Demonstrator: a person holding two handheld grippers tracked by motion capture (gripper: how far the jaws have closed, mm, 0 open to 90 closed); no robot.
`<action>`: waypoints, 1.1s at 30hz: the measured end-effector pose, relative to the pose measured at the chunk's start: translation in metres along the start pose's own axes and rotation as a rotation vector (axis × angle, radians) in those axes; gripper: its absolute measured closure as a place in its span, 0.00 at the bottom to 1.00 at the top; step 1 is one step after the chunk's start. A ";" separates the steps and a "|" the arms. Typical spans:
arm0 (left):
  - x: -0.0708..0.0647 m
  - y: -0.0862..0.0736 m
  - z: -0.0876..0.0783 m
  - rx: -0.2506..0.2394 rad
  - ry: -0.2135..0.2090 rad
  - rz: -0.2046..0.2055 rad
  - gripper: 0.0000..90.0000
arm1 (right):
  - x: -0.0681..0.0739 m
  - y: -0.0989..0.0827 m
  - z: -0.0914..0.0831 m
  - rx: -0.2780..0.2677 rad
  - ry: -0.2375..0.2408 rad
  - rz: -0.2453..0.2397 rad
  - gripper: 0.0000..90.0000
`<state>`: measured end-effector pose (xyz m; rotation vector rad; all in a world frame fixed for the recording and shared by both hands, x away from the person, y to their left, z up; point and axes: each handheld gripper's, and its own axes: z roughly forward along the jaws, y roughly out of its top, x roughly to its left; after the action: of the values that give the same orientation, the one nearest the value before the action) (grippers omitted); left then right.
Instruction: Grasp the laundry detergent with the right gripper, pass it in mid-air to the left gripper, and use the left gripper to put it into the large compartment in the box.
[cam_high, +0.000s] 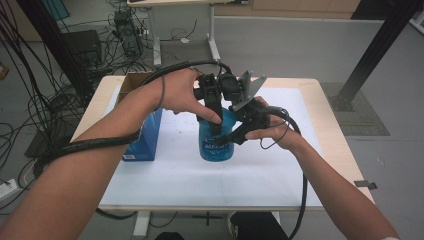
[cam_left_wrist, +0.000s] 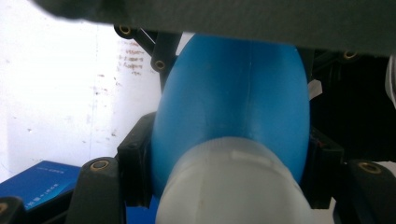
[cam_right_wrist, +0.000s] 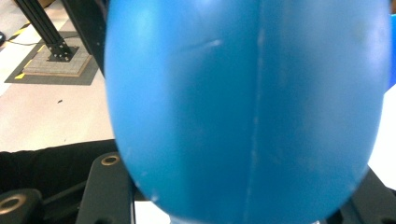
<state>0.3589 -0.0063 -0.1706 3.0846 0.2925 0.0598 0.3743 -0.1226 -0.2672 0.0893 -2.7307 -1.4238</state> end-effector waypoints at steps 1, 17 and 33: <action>0.000 0.000 0.000 0.004 0.001 0.005 0.40 | 0.000 0.000 0.000 0.000 -0.001 -0.001 0.48; 0.000 0.001 0.001 0.000 0.020 0.013 0.40 | 0.000 -0.002 0.001 -0.007 -0.017 -0.003 0.48; 0.000 0.001 0.000 0.004 0.025 0.017 0.40 | 0.000 -0.002 0.001 -0.014 -0.021 -0.003 0.48</action>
<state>0.3587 -0.0075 -0.1709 3.0929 0.2677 0.0988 0.3746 -0.1229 -0.2692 0.0777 -2.7375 -1.4528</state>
